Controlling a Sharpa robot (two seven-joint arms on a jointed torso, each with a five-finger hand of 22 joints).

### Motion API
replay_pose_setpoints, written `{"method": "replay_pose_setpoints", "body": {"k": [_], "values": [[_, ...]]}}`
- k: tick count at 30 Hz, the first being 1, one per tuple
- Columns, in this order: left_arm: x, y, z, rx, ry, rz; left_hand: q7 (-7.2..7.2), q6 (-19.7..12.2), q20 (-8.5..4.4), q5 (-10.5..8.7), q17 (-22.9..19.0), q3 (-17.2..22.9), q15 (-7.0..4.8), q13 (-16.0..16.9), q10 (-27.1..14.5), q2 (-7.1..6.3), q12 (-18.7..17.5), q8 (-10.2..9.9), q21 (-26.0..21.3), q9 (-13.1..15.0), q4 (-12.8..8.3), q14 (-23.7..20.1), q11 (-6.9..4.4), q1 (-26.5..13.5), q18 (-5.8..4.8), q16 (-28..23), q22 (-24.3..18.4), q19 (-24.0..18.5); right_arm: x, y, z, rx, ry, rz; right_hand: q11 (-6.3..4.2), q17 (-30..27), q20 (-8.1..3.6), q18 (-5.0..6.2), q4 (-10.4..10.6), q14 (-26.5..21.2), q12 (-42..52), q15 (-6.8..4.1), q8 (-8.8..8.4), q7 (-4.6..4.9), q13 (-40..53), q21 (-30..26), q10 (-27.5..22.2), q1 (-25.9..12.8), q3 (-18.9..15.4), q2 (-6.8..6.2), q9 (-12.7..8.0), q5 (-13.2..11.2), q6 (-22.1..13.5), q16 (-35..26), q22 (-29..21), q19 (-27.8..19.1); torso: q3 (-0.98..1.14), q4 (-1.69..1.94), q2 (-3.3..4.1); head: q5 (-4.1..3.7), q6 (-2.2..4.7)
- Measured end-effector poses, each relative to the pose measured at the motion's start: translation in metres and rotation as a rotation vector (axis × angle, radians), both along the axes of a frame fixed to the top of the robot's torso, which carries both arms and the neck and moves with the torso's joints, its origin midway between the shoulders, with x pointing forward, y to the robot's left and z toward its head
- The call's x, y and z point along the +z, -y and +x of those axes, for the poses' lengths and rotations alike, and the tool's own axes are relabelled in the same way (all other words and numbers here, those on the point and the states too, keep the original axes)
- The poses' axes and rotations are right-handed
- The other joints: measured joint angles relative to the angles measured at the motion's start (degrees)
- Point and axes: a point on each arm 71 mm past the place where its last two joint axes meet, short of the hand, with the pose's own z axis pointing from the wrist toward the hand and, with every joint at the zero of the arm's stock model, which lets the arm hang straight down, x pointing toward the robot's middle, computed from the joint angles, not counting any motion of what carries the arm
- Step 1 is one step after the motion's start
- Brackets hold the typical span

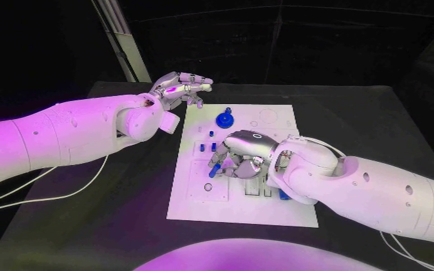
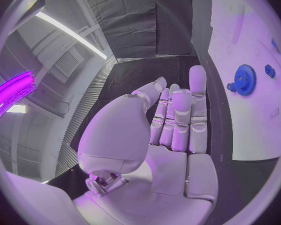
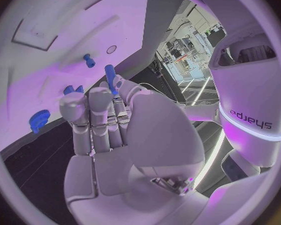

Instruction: Assemble the parts on the task board

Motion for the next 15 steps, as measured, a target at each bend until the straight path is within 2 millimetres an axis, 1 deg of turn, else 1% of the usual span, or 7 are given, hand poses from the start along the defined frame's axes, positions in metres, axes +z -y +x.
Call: {"method": "replay_pose_setpoints", "body": {"k": [6, 9, 15], "values": [[0.000, 0.001, 0.000, -0.001, 0.000, 0.000, 0.00, 0.0, 0.00, 0.00, 0.0, 0.0, 0.00, 0.0, 0.0, 0.00, 0.0, 0.0, 0.0, 0.0, 0.0, 0.0, 0.00, 0.0, 0.00, 0.0, 0.0, 0.0, -0.006, -0.008, -0.002, 0.022, -0.004, -0.025, 0.00, 0.0, 0.00, 0.00, 0.1, 0.0, 0.0, 0.00, -0.07, -0.04, 0.0, 0.0, 0.0, 0.0, 0.1, 0.00, -0.1, 0.0, -0.1, 0.0, 0.0, 0.0, 0.01, 0.01, -0.01, 0.17, -0.13], [0.000, 0.002, 0.000, -0.003, 0.000, -0.001, 0.00, 0.0, 0.00, 0.00, 0.0, 0.0, 0.00, 0.0, 0.0, 0.00, 0.0, 0.0, 0.0, 0.0, 0.0, 0.0, 0.00, 0.0, 0.00, 0.0, 0.0, 0.0, -0.008, -0.010, -0.002, 0.030, 0.000, -0.038, 0.00, 0.0, 0.00, 0.00, 0.1, 0.0, 0.0, 0.00, -0.10, 0.11, 0.1, 0.0, 0.0, -0.2, 0.1, -0.16, -0.1, 0.0, 0.1, 0.0, 0.0, 0.0, 0.01, 0.01, -0.01, 0.20, -0.14], [-0.001, 0.002, 0.000, -0.004, -0.001, -0.001, 0.00, 0.0, 0.00, 0.00, 0.0, 0.0, 0.00, 0.0, 0.0, 0.00, 0.0, 0.0, 0.0, 0.0, 0.0, 0.0, 0.00, 0.0, 0.00, 0.0, 0.0, 0.0, -0.011, -0.014, -0.004, 0.046, 0.010, -0.061, 0.00, 0.0, 0.00, 0.00, 0.1, 0.0, 0.0, 0.00, -0.14, 0.12, 0.1, 0.0, 0.0, -0.2, 0.1, -0.16, 0.0, 0.0, 0.1, 0.0, 0.0, 0.0, 0.01, 0.03, -0.01, 0.27, -0.18]]}}
